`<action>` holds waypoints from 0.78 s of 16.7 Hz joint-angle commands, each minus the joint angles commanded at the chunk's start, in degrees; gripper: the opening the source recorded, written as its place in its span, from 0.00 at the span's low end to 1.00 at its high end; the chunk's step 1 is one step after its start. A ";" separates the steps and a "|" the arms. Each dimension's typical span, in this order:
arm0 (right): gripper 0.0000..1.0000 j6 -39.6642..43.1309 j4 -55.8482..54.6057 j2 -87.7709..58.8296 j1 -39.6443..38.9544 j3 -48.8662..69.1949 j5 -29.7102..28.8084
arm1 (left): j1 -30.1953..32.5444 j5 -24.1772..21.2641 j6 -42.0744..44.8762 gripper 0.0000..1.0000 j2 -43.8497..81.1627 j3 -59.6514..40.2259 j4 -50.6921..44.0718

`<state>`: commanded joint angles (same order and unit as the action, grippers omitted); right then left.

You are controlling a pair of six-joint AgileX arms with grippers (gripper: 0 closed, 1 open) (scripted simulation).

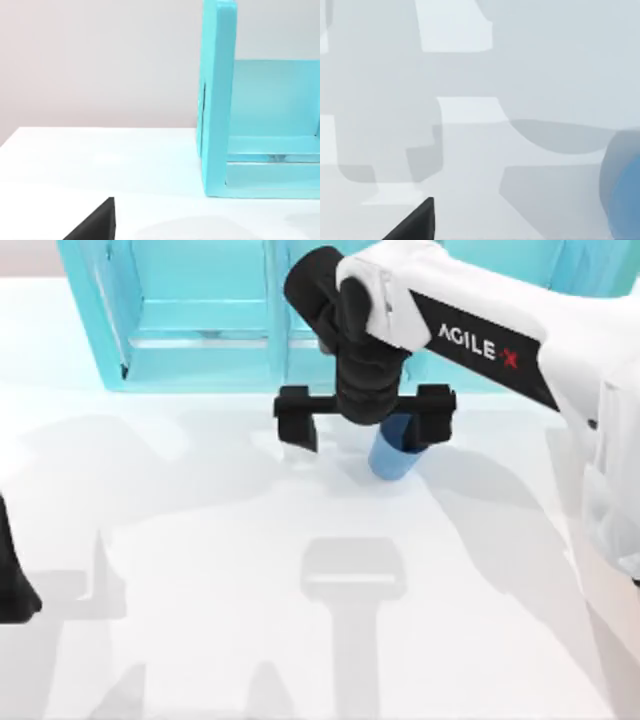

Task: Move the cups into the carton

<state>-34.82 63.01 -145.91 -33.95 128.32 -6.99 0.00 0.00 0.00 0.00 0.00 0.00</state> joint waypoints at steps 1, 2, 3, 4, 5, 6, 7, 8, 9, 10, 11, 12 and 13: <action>1.00 0.00 0.00 0.00 0.00 0.00 0.00 | 0.00 0.00 0.00 1.00 0.00 0.00 0.00; 0.92 0.00 0.00 0.00 0.00 0.00 0.00 | 0.00 0.00 0.00 1.00 0.00 0.00 0.00; 0.85 0.00 0.00 0.00 0.00 0.00 0.00 | 0.00 0.00 0.00 1.00 0.00 0.00 0.00; 0.77 0.00 0.00 0.00 0.00 0.00 0.00 | 0.00 0.00 0.00 1.00 0.00 0.00 0.00; 0.70 0.00 0.00 0.00 0.00 0.00 0.00 | 0.00 0.00 0.00 1.00 0.00 0.00 0.00; 0.62 0.00 0.00 0.00 0.00 0.00 0.00 | 0.00 0.00 0.00 1.00 0.00 0.00 0.00; 0.55 0.00 0.00 0.00 0.00 0.00 0.00 | 0.00 0.00 0.00 1.00 0.00 0.00 0.00; 0.47 0.00 0.00 0.00 0.00 0.00 0.00 | 0.00 0.00 0.00 1.00 0.00 0.00 0.00; 0.40 0.00 0.00 0.00 0.00 0.00 0.00 | 0.00 0.00 0.00 1.00 0.00 0.00 0.00; 0.32 0.00 0.00 0.00 0.00 0.00 0.00 | 0.00 0.00 0.00 1.00 0.00 0.00 0.00; 0.25 0.00 0.00 0.00 0.00 0.00 0.00 | 0.00 0.00 0.00 1.00 0.00 0.00 0.00; 0.17 0.00 0.00 0.00 0.00 0.00 0.00 | 0.00 0.00 0.00 1.00 0.00 0.00 0.00; 0.10 0.00 0.00 0.00 0.00 0.00 0.00 | 0.00 0.00 0.00 1.00 0.00 0.00 0.00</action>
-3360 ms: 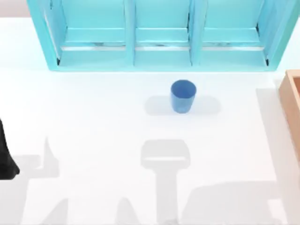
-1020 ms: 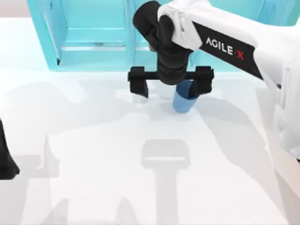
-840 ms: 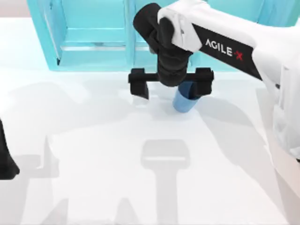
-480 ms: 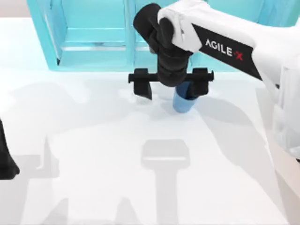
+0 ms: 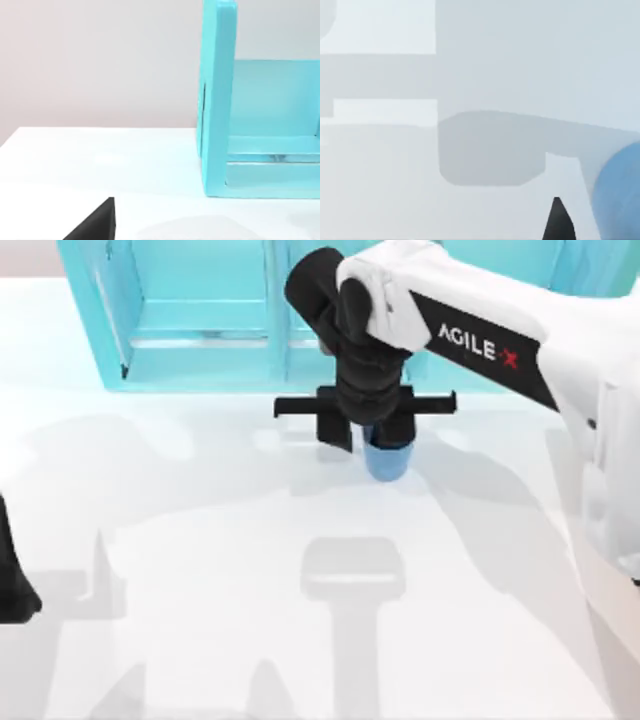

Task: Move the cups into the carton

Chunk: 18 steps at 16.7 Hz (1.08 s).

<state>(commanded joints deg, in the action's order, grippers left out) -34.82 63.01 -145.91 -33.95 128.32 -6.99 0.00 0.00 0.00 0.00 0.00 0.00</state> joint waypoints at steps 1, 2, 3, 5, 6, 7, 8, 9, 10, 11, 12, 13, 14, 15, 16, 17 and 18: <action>0.02 0.00 0.00 0.00 0.00 0.00 0.00 | 0.00 0.00 0.00 1.00 0.00 0.00 0.00; 0.00 0.00 0.00 0.00 0.00 0.00 0.00 | 0.00 0.00 0.00 1.00 0.00 0.00 0.00; 0.00 0.00 0.00 0.00 0.00 0.00 0.00 | 0.00 0.00 0.00 1.00 0.00 0.00 0.00; 0.00 0.00 0.00 0.00 0.00 0.00 0.00 | 0.00 0.00 0.00 1.00 0.00 0.00 0.00; 0.00 0.00 0.00 0.00 0.00 0.00 0.00 | 0.00 0.00 0.00 1.00 0.00 0.00 0.00; 0.00 0.00 0.00 0.00 0.00 0.00 0.00 | 0.00 0.00 0.00 1.00 0.00 0.00 0.00; 0.00 0.00 0.00 0.00 0.00 0.00 0.00 | 0.00 0.00 0.00 1.00 0.00 0.00 0.00; 0.00 0.00 0.00 0.00 0.00 0.00 0.00 | 0.00 0.00 0.00 1.00 0.00 0.00 0.00; 0.00 0.01 0.01 0.12 -0.20 -0.13 -0.03 | 0.00 0.00 0.00 1.00 0.00 0.00 0.00; 0.00 0.12 0.10 0.30 -0.06 -0.18 -0.02 | 0.00 0.00 0.00 1.00 0.00 0.00 0.00; 0.00 0.54 0.46 1.06 0.48 -0.43 0.05 | 0.00 0.00 0.00 1.00 0.00 0.00 0.00; 0.00 1.26 1.06 2.33 1.29 -0.87 0.15 | 0.00 0.00 0.00 1.00 0.00 0.00 0.00; 0.00 2.21 1.87 4.00 2.31 -1.49 0.27 | 0.00 0.00 0.00 1.00 0.00 0.00 0.00; 0.00 3.35 2.86 5.90 3.48 -2.26 0.44 | 0.00 0.00 0.00 1.00 0.00 0.00 0.00; 0.00 4.62 3.95 7.87 4.73 -3.11 0.66 | 0.00 0.00 0.00 1.00 0.00 0.00 0.00; 0.00 5.95 5.11 9.88 5.97 -3.92 0.91 | 0.00 0.00 0.00 1.00 0.00 0.00 0.00; 0.00 7.25 6.25 11.88 7.18 -4.72 1.21 | 0.00 0.00 0.00 1.00 0.00 0.00 0.00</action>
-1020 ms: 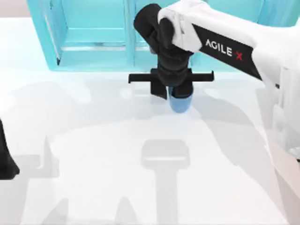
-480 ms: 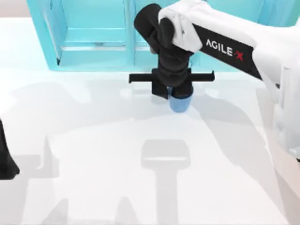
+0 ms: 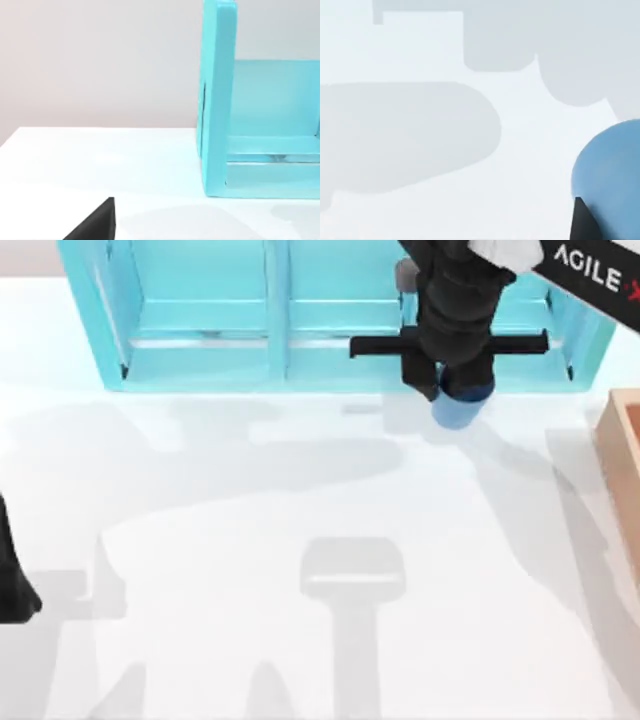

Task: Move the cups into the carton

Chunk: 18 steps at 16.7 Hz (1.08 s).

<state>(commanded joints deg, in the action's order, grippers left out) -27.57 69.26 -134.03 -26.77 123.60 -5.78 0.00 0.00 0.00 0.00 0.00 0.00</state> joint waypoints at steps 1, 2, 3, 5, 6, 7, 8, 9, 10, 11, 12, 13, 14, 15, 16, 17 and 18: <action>0.00 1.19 1.05 1.87 1.14 -0.75 0.30 | 0.00 0.00 0.00 1.00 0.00 0.00 0.00; 0.00 2.16 1.91 3.38 2.05 -1.35 0.54 | 0.00 0.00 0.00 1.00 0.00 0.00 0.00; 0.00 2.82 2.48 4.35 2.67 -1.75 0.70 | 0.00 0.00 0.00 1.00 0.00 0.00 0.00; 0.00 3.08 2.69 4.71 2.92 -1.91 0.75 | 0.00 0.00 0.00 1.00 0.00 0.00 0.00; 0.00 3.08 2.69 4.71 2.92 -1.91 0.75 | 0.00 0.00 0.00 1.00 0.00 0.00 0.00; 0.00 3.01 2.57 4.58 2.66 -1.69 0.61 | 0.00 0.00 0.00 1.00 0.00 0.00 0.00; 0.00 3.14 2.58 4.70 2.80 -1.82 0.70 | 0.00 0.00 0.00 1.00 0.00 0.00 0.00; 0.00 3.80 2.69 5.35 3.51 -2.48 0.97 | 0.00 0.00 0.00 1.00 0.00 0.00 0.00; 0.00 5.02 2.91 6.54 4.79 -3.69 1.25 | 0.00 0.00 0.00 1.00 0.00 0.00 0.00; 0.00 6.78 3.26 8.27 6.62 -5.44 1.41 | 0.00 0.00 0.00 1.00 0.00 0.00 0.00; 0.00 9.11 3.79 10.58 8.93 -7.76 1.58 | 0.00 0.00 0.00 1.00 0.00 0.00 0.00; 0.00 11.67 4.34 13.43 11.37 -10.51 1.62 | 0.00 0.00 0.00 1.00 0.00 0.00 0.00; 0.00 14.41 4.76 16.20 14.03 -13.32 1.64 | 0.00 0.00 0.00 1.00 0.00 0.00 0.00; 0.00 17.54 5.20 18.55 17.21 -16.26 1.67 | 0.00 0.00 0.00 1.00 0.00 0.00 0.00; 0.00 21.06 5.75 20.93 20.92 -19.64 1.71 | 0.00 0.00 0.00 1.00 0.00 0.00 0.00; 0.00 24.82 6.11 23.75 24.78 -23.24 1.76 | 0.00 0.00 0.00 1.00 0.00 0.00 0.00; 0.00 28.22 6.53 26.89 28.13 -26.47 1.86 | 0.00 0.00 0.00 1.00 0.00 0.00 0.00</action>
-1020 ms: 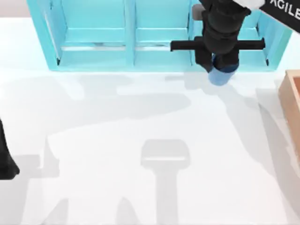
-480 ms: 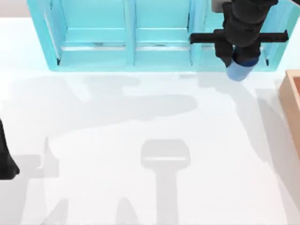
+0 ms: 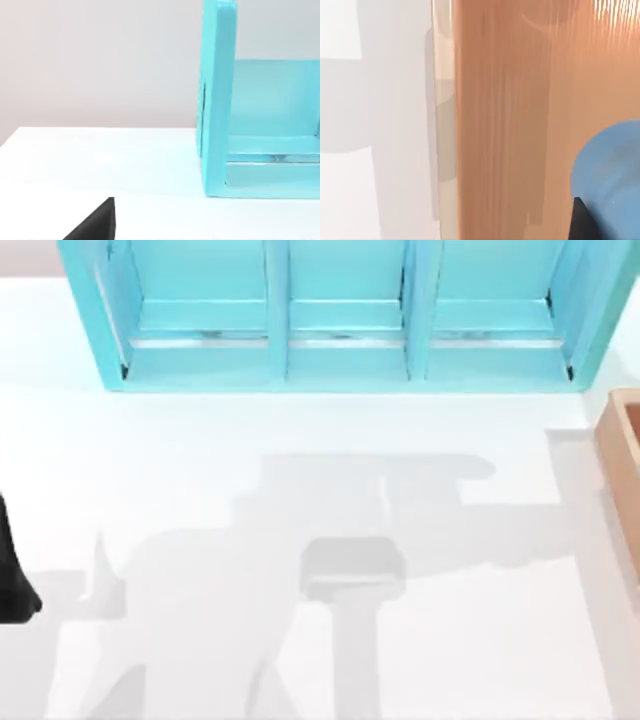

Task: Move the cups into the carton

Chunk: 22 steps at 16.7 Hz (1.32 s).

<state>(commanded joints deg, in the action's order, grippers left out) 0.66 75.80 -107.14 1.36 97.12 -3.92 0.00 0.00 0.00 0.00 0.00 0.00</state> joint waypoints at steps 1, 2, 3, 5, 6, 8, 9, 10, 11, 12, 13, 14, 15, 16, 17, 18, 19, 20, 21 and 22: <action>0.00 2.92 0.49 2.78 2.79 -2.72 0.07 | 0.00 0.00 0.00 1.00 0.00 0.00 0.00; 0.00 5.29 1.11 5.04 5.03 -4.89 0.23 | 0.00 0.00 0.00 1.00 0.00 0.00 0.00; 0.00 7.06 1.72 6.71 6.73 -6.56 0.43 | 0.00 0.00 0.00 1.00 0.00 0.00 0.00; 0.00 8.86 2.63 8.34 8.54 -8.37 0.99 | 0.00 0.00 0.00 1.00 0.00 0.00 0.00; 0.00 8.96 2.65 8.42 8.64 -8.48 1.06 | 0.00 0.00 0.00 1.00 0.00 0.00 0.00; 0.00 8.96 2.65 8.42 8.64 -8.48 1.06 | 0.00 0.00 0.00 1.00 0.00 0.00 0.00; 0.00 8.86 2.53 8.16 8.41 -8.31 0.93 | 0.00 0.00 0.00 1.00 0.00 0.00 0.00; 0.00 8.91 2.35 8.16 8.41 -8.45 0.94 | 0.00 0.00 0.00 1.00 0.00 0.00 0.00; 0.00 9.09 1.63 8.17 8.41 -9.07 0.97 | 0.00 0.00 0.00 1.00 0.00 0.00 0.00; 0.00 9.32 0.44 8.15 8.49 -10.11 1.00 | 0.00 0.00 0.00 1.00 0.00 0.00 0.00; 0.00 9.55 -1.06 8.06 8.65 -11.48 1.02 | 0.00 0.00 0.00 1.00 0.00 0.00 0.00; 0.00 9.73 -2.75 7.93 8.91 -13.10 1.03 | 0.00 0.00 0.00 1.00 0.00 0.00 0.00; 0.00 9.90 -4.53 7.75 9.23 -14.84 1.03 | 0.00 0.00 0.00 1.00 0.00 0.00 0.00; 0.00 10.10 -6.33 7.55 9.55 -16.56 1.03 | 0.00 0.00 0.00 1.00 0.00 0.00 0.00; 0.00 10.31 -8.10 7.36 9.85 -18.18 1.03 | 0.00 0.00 0.00 1.00 0.00 0.00 0.00; 0.00 10.49 -9.70 7.22 10.11 -19.60 1.06 | 0.00 0.00 0.00 1.00 0.00 0.00 0.00; 0.00 10.63 -10.93 7.12 10.30 -20.67 1.09 | 0.00 0.00 0.00 1.00 0.00 0.00 0.00; 0.00 10.72 -11.63 7.06 10.42 -21.30 1.10 | 0.00 0.00 0.00 1.00 0.00 0.00 0.00; 0.00 10.73 -11.76 7.05 10.44 -21.42 1.11 | 0.00 0.00 0.00 1.00 0.00 0.00 0.00; 0.00 10.73 -11.76 7.05 10.44 -21.42 1.11 | 0.00 0.00 0.00 1.00 0.00 0.00 0.00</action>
<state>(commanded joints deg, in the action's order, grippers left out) 11.39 64.04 -100.09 11.80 75.70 -2.81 0.00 0.00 0.00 0.00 0.00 0.00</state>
